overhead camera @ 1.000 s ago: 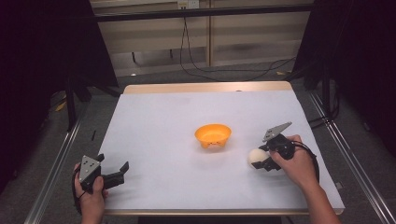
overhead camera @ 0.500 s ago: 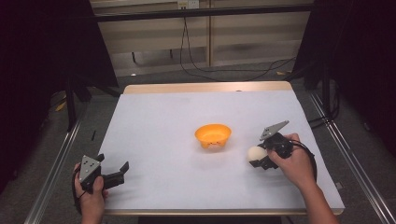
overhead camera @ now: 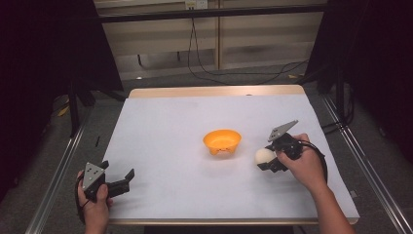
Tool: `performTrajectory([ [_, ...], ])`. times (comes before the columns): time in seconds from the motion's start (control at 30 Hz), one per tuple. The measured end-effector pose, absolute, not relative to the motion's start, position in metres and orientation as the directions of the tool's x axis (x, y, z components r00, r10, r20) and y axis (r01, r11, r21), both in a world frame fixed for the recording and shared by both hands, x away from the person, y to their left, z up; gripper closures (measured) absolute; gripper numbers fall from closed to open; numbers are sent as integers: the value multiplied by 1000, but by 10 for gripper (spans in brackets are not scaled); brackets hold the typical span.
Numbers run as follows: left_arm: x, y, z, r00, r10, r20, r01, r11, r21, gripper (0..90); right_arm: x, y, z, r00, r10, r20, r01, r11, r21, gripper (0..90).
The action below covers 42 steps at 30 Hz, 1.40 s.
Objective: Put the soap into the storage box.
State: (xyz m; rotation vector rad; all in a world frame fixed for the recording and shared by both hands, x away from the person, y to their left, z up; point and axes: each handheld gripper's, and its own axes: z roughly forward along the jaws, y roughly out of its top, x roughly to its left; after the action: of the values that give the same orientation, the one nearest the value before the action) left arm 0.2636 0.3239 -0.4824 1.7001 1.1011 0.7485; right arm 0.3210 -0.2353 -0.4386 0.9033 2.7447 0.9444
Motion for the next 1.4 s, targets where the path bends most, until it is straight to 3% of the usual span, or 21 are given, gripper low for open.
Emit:
performTrajectory([
  [1.4,263,324,-482,408,913,0,337,-150,930,0,358,-205,-410,-845,529,74,455,641,618,238],
])
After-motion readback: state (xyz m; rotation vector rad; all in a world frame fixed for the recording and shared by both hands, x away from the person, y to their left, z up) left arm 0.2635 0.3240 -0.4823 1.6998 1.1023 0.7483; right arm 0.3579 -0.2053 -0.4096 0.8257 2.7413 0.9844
